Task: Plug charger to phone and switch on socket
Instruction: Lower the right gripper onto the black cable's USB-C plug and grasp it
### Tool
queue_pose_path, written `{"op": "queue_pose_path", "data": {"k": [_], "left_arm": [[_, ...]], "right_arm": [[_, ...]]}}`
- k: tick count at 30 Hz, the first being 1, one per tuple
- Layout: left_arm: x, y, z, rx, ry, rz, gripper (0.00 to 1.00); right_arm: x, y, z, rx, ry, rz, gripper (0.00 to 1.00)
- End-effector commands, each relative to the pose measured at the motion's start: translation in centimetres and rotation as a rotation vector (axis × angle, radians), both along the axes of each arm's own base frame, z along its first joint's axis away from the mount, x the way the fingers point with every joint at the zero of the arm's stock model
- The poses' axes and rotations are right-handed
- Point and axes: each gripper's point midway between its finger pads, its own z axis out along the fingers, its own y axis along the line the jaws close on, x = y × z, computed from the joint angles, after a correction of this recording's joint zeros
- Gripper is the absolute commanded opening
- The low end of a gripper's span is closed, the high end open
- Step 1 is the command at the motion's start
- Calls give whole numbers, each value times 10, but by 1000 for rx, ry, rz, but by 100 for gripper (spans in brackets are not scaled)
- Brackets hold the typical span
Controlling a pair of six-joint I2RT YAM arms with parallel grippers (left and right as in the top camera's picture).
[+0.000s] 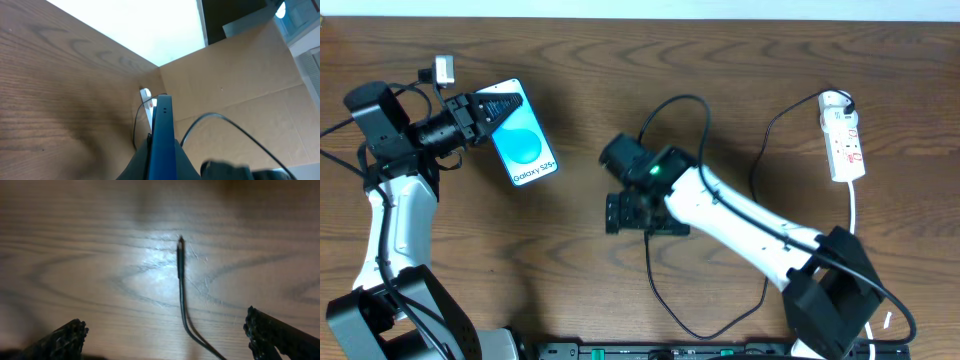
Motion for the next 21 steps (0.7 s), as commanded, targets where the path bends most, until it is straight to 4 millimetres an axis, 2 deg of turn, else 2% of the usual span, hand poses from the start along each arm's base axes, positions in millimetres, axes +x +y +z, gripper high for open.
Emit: {"op": "queue_pose_path", "data": {"k": [1,4,8,16,18,21], "left_arm": [[-5,-3,21,9,-66,-38,7],[-5,-3,21,9,-67,-38,7],[-5,-3,21,9,-66,-38,7],[-6,-3,20,8,-64,-37,7],[-5,-3,20,9,-64,-37,7],[-6,-3,20,9,-64,-37,7]], "right_arm": [[-12,-14,-20,-127,-45,-76,99],[-18,-17,-31,-164,-76,-63,99],[-16,-21,-46,-177,-118,-57,99],[-15,-21,-85,-110,-165,-66,99],[-16,-22,-92,-102,-171,-67,91],[-15,-21,-94,-90,-179,-69,86]]}}
